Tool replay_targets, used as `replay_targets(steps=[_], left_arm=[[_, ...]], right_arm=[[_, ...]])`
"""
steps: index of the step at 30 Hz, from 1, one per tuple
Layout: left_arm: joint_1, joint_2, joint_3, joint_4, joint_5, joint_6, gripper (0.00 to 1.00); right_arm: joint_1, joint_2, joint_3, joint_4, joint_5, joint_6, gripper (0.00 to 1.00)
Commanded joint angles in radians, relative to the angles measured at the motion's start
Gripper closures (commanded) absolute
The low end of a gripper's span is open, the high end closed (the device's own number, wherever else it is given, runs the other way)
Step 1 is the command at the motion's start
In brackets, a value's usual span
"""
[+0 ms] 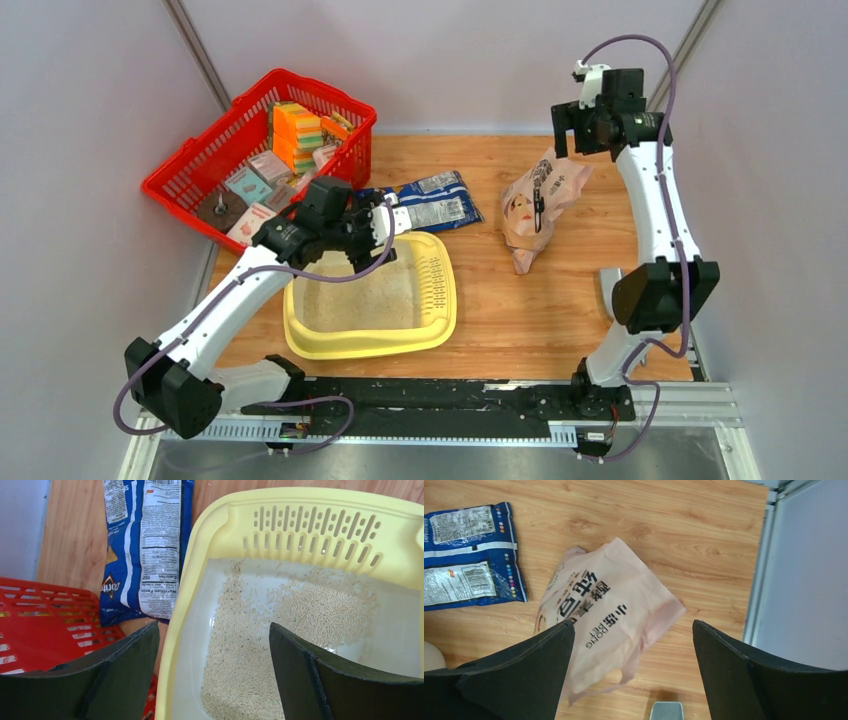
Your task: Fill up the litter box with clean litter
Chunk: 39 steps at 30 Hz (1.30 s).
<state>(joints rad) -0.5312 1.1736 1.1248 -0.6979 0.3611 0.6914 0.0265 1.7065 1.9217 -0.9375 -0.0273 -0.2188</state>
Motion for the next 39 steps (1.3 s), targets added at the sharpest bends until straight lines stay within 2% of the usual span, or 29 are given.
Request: replay_targets(steps=[1, 9, 14, 17, 21, 22, 24, 25, 27, 28, 32, 33, 36, 39], left_arm=[[-0.009, 0.008, 0.038, 0.017, 0.007, -0.035, 0.12], [-0.009, -0.023, -0.003, 0.029, -0.022, -0.038, 0.12], [-0.009, -0.023, -0.01, 0.035, -0.025, -0.033, 0.12], [-0.009, -0.02, -0.011, 0.046, -0.028, -0.036, 0.12], [-0.009, -0.019, -0.019, 0.054, -0.028, -0.043, 0.12], [-0.007, -0.019, -0.023, 0.057, -0.031, -0.047, 0.12], [-0.009, -0.017, -0.026, 0.06, -0.03, -0.052, 0.12], [-0.009, -0.019, -0.025, 0.061, -0.028, -0.053, 0.12], [-0.009, -0.015, -0.023, 0.061, -0.025, -0.055, 0.12], [-0.009, -0.012, -0.023, 0.06, -0.024, -0.056, 0.12], [-0.009, 0.009, -0.007, 0.054, -0.025, -0.058, 0.12], [-0.007, 0.015, -0.002, 0.051, -0.03, -0.061, 0.12], [-0.009, 0.032, 0.012, 0.043, -0.03, -0.07, 0.13], [-0.009, 0.038, 0.013, 0.046, -0.025, -0.076, 0.13]], right_arm=[[0.019, 0.09, 0.071, -0.032, -0.068, 0.11, 0.07], [0.078, 0.179, 0.068, -0.047, -0.056, 0.194, 0.07], [0.13, 0.203, -0.001, -0.058, -0.046, 0.248, 0.07], [0.148, 0.214, -0.044, -0.061, -0.059, 0.269, 0.12], [0.159, 0.212, -0.07, -0.052, -0.072, 0.257, 0.3], [0.161, 0.206, -0.073, -0.047, -0.08, 0.251, 0.41], [0.161, 0.203, -0.079, -0.04, -0.103, 0.222, 0.52], [0.164, 0.197, -0.084, -0.035, -0.115, 0.176, 0.66], [0.17, 0.19, -0.095, -0.03, -0.148, 0.097, 0.77], [0.177, 0.18, -0.099, -0.03, -0.17, 0.058, 0.87], [0.2, 0.154, -0.087, -0.073, -0.305, -0.112, 0.92], [0.208, 0.147, -0.076, -0.122, -0.325, -0.196, 0.93], [0.233, 0.118, -0.05, -0.206, -0.319, -0.292, 1.0], [0.233, 0.069, -0.055, -0.279, -0.316, -0.43, 1.0]])
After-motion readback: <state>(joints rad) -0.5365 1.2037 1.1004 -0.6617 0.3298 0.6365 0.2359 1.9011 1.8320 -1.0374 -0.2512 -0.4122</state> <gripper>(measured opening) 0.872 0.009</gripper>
